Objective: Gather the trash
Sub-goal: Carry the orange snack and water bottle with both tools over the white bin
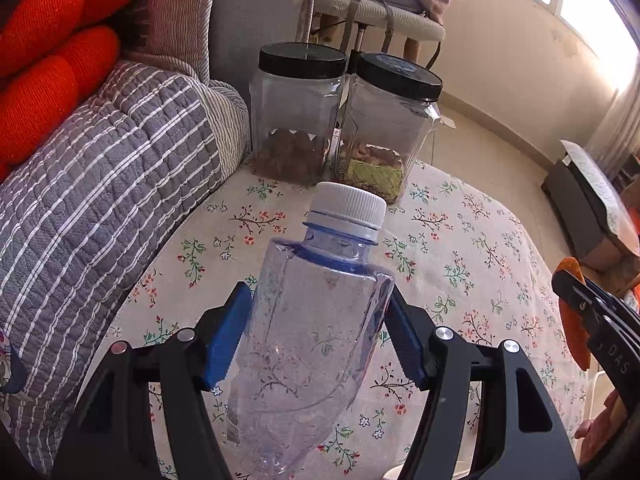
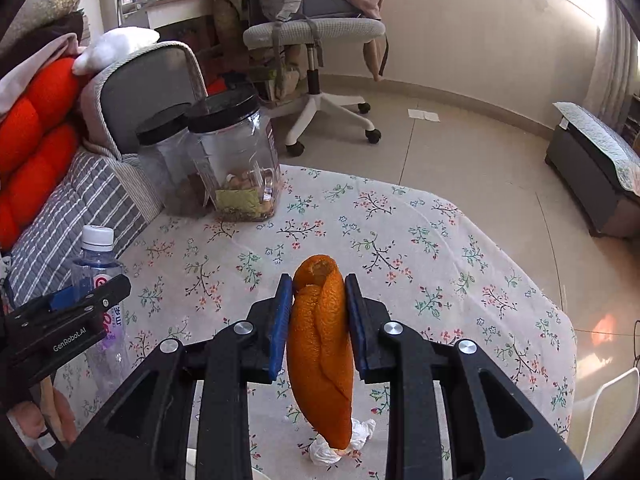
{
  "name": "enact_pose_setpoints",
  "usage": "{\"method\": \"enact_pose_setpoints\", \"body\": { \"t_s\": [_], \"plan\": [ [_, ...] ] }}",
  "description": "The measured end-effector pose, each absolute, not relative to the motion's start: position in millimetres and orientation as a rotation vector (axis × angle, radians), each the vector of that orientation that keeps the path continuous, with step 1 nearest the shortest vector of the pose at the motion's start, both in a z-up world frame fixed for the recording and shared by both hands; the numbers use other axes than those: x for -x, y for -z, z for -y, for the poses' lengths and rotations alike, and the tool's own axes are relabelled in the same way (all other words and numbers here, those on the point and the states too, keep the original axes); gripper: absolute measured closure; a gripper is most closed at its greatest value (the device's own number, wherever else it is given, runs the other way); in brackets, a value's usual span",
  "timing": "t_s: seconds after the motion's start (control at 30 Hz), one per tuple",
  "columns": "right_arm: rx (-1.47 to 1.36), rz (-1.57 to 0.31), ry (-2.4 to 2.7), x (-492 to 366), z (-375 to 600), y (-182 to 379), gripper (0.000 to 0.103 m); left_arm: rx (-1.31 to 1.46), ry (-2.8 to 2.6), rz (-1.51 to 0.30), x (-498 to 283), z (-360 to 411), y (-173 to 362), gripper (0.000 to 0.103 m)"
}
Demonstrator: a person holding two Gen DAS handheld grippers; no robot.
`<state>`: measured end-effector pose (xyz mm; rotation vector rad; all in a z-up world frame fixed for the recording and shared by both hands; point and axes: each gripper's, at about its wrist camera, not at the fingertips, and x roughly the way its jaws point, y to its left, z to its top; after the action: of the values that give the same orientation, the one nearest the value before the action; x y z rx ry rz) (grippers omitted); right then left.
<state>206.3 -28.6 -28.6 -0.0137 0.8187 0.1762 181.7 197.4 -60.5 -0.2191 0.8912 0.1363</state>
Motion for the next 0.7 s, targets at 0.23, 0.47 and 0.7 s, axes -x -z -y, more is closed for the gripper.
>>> {"method": "enact_pose_setpoints", "body": {
  "t_s": [0.23,0.47,0.7],
  "plan": [
    [-0.058,-0.762,-0.023,-192.2,46.5,32.0,0.078,0.187,-0.172,-0.766,-167.5,-185.9,42.9,0.038],
    [-0.097,-0.719,0.073,-171.2,66.2,31.2,0.078,0.174,-0.184,-0.663,-151.2,-173.3,26.9,0.038],
    [-0.119,-0.693,0.123,-152.7,87.7,26.5,0.077,0.173,-0.188,-0.631,-137.3,-158.7,21.8,0.038]
  ]
}}
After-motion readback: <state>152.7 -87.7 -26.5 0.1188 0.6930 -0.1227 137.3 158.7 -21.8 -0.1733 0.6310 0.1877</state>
